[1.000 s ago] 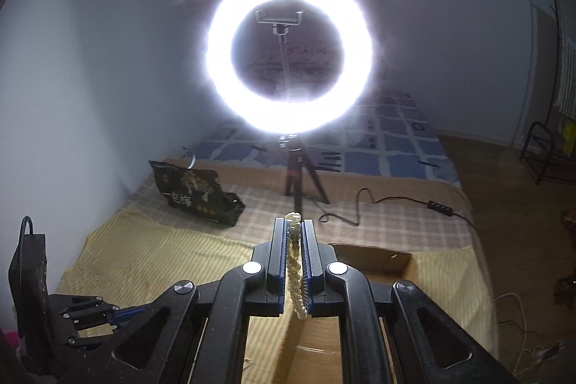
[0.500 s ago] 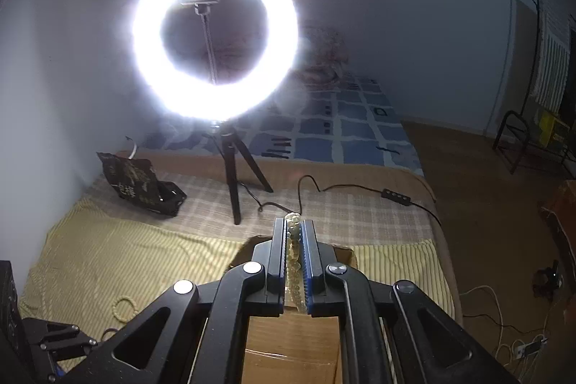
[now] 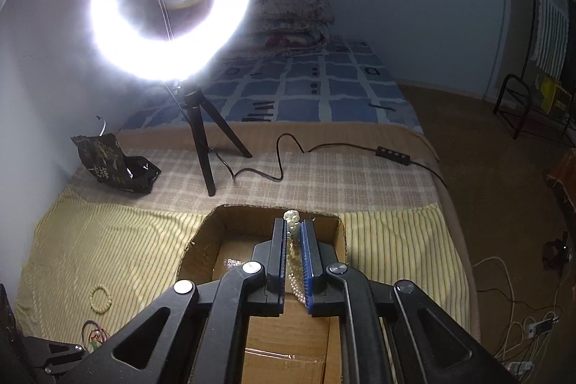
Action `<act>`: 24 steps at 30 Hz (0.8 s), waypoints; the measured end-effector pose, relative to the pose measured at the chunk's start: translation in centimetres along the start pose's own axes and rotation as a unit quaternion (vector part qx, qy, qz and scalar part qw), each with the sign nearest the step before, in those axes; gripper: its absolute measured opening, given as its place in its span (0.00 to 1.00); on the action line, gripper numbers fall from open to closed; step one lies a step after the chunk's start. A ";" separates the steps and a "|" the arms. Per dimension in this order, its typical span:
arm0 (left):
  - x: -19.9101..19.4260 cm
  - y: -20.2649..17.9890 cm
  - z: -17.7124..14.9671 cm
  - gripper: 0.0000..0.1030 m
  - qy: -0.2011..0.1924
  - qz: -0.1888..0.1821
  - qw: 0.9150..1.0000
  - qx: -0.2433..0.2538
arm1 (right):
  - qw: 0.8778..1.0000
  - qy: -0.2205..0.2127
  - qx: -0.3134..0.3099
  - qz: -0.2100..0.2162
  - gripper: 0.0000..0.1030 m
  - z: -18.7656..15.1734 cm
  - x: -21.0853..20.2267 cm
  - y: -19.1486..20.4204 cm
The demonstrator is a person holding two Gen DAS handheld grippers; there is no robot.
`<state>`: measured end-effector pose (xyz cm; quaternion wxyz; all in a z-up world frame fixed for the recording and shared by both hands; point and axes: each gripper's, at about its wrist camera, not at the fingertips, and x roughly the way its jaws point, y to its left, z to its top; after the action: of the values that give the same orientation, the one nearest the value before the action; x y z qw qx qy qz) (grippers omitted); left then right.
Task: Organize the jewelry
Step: 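Open the left tool to drop the watch while the right tool releases the necklace into the box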
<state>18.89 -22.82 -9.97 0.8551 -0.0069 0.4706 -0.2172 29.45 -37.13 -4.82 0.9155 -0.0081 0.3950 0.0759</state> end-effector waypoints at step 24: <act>-3.0 2.7 -0.2 0.36 -0.023 0.012 1.000 -0.012 | 1.000 0.007 0.009 -0.023 0.74 -1.2 -1.4 1.3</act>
<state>18.26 -19.22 -8.25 0.8682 -0.0164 0.4535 -0.2007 27.39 -36.13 -4.57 0.9141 -0.0098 0.4022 0.0509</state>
